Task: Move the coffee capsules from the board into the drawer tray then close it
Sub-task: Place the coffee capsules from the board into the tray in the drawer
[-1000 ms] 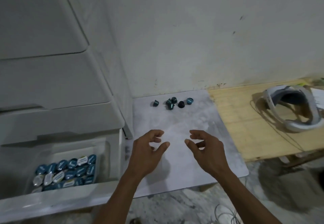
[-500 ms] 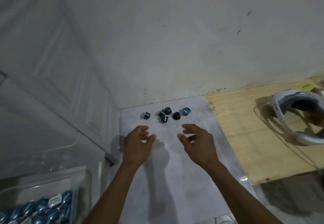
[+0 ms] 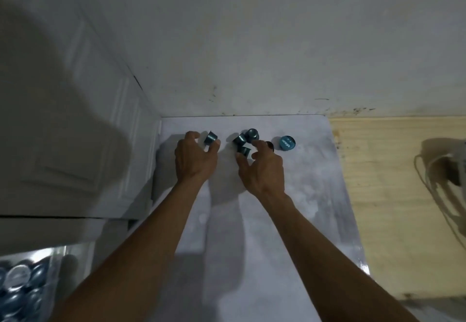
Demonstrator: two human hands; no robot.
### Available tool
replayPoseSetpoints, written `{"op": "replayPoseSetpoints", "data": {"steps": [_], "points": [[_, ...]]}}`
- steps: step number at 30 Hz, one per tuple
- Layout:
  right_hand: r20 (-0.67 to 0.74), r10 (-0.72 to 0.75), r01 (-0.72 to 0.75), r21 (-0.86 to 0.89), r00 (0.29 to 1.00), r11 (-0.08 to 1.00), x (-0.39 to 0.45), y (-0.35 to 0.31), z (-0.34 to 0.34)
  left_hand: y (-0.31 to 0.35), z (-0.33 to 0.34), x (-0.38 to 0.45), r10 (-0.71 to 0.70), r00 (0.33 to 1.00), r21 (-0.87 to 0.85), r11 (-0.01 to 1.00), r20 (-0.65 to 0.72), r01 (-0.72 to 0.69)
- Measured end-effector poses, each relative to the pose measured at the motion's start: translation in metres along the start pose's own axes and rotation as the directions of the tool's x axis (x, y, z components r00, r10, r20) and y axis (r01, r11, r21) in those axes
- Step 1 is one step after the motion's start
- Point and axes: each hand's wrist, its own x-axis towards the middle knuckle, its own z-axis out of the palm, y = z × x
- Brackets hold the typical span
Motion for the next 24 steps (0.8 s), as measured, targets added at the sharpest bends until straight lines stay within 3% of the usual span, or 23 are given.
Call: {"op": "replayPoseSetpoints", "data": {"steps": [9, 13, 18, 24], "points": [[-0.012, -0.045, 0.043, -0.141, 0.999, 0.989, 0.028, 0.015, 0.026, -0.002, 0.027, 0.022, 0.018, 0.991, 0.082, 0.997, -0.133, -0.007], [-0.030, -0.113, 0.108, -0.138, 0.993, 0.985, 0.033, 0.020, 0.033, -0.004, 0.030, 0.026, 0.068, 0.987, 0.030, 0.997, -0.148, -0.065], [-0.104, -0.339, 0.325, -0.132, 0.935, 0.937, 0.023, 0.043, 0.038, -0.013, 0.035, 0.020, 0.190, 0.967, -0.080, 0.975, -0.169, -0.206], [-0.146, -0.496, 0.489, -0.087, 0.856, 0.868, 0.022, 0.076, 0.039, -0.034, 0.046, 0.009, 0.340, 0.919, -0.134, 0.920, -0.199, -0.369]]}}
